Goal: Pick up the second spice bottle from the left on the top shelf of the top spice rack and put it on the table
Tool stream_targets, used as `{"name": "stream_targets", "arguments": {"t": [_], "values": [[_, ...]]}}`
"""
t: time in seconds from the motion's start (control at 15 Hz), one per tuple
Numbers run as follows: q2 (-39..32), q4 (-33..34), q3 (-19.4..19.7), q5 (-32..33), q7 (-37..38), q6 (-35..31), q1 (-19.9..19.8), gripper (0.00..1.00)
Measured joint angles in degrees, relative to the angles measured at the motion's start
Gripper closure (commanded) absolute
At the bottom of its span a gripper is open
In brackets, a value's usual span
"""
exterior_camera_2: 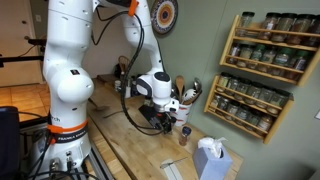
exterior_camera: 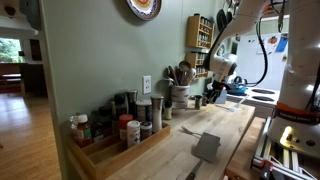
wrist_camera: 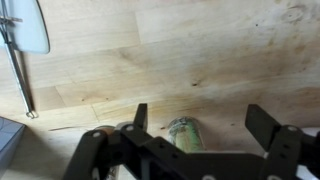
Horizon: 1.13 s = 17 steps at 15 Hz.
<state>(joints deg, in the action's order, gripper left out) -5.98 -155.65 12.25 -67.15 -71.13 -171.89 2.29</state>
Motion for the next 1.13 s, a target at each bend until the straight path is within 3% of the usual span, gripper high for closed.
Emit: {"name": "stream_targets", "arguments": {"t": [0.2,0.67,0.8,0.93,1.13], "values": [[5.0,-2.2,1.5,13.0,13.1,2.1,-0.8,0.00],[13.3,-0.7,0.0,43.8,42.8,8.9,-8.6,0.00],[17.3,0.1,-2.1,53.2,51.4,14.7,-12.6,0.00],[22.8,1.9,-2.8,59.6,57.9,22.8,-14.0,0.00],[30.5,4.4,-3.3,61.8,59.6,32.5,-13.9,0.00]]}}
